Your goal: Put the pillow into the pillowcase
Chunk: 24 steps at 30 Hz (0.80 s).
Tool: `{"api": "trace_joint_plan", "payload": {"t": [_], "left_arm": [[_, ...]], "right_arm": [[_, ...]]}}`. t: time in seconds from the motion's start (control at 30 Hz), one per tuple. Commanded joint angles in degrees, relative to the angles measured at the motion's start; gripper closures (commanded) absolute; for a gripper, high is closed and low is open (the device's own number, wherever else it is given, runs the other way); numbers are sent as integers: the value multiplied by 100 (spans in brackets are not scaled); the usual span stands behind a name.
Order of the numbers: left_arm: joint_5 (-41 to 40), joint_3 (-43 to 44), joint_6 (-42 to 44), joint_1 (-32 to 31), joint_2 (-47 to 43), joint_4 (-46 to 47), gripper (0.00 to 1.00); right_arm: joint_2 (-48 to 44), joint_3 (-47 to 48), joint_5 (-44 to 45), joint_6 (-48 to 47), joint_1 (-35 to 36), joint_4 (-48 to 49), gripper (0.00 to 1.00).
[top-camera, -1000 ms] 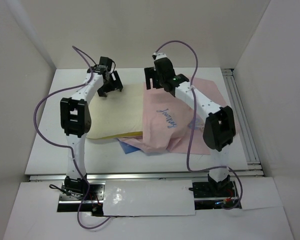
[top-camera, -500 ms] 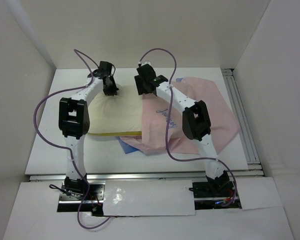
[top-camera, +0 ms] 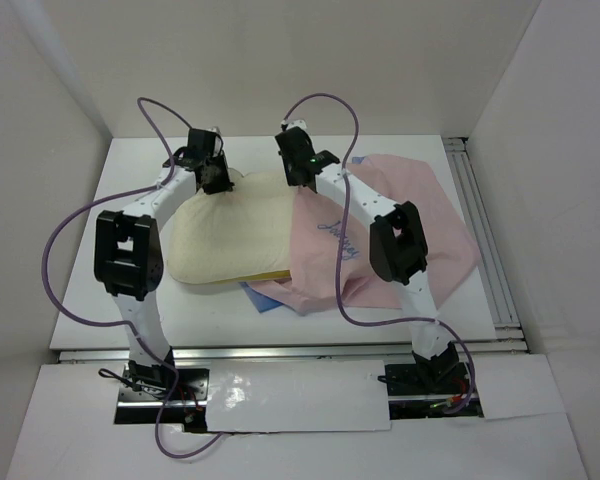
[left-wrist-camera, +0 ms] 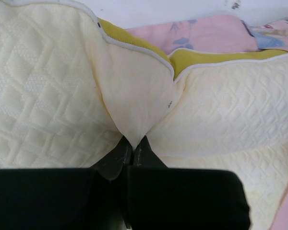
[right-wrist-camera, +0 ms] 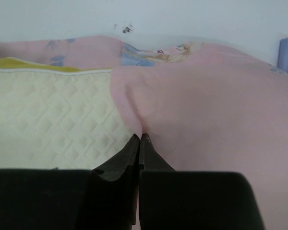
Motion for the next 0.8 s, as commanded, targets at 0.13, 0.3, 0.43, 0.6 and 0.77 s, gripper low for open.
{"api": "trace_joint_plan", "payload": {"t": [0.13, 0.3, 0.43, 0.6, 0.77], "left_arm": [[1224, -12, 519, -296, -1138, 604, 100], [1443, -152, 581, -533, -1885, 1051, 100], [1366, -267, 448, -717, -2456, 1403, 100], [1295, -564, 326, -859, -3228, 1904, 100], [944, -1276, 272, -1025, -3977, 2476, 100]], "right_arm": [[-1084, -78, -1578, -185, 182, 885, 100], [-1233, 169, -3096, -185, 296, 938, 100], [-1461, 441, -3907, -132, 498, 877, 100], [-1804, 573, -4778, -1, 718, 1113, 100], [-2243, 434, -5096, 0, 832, 1325, 100]]}}
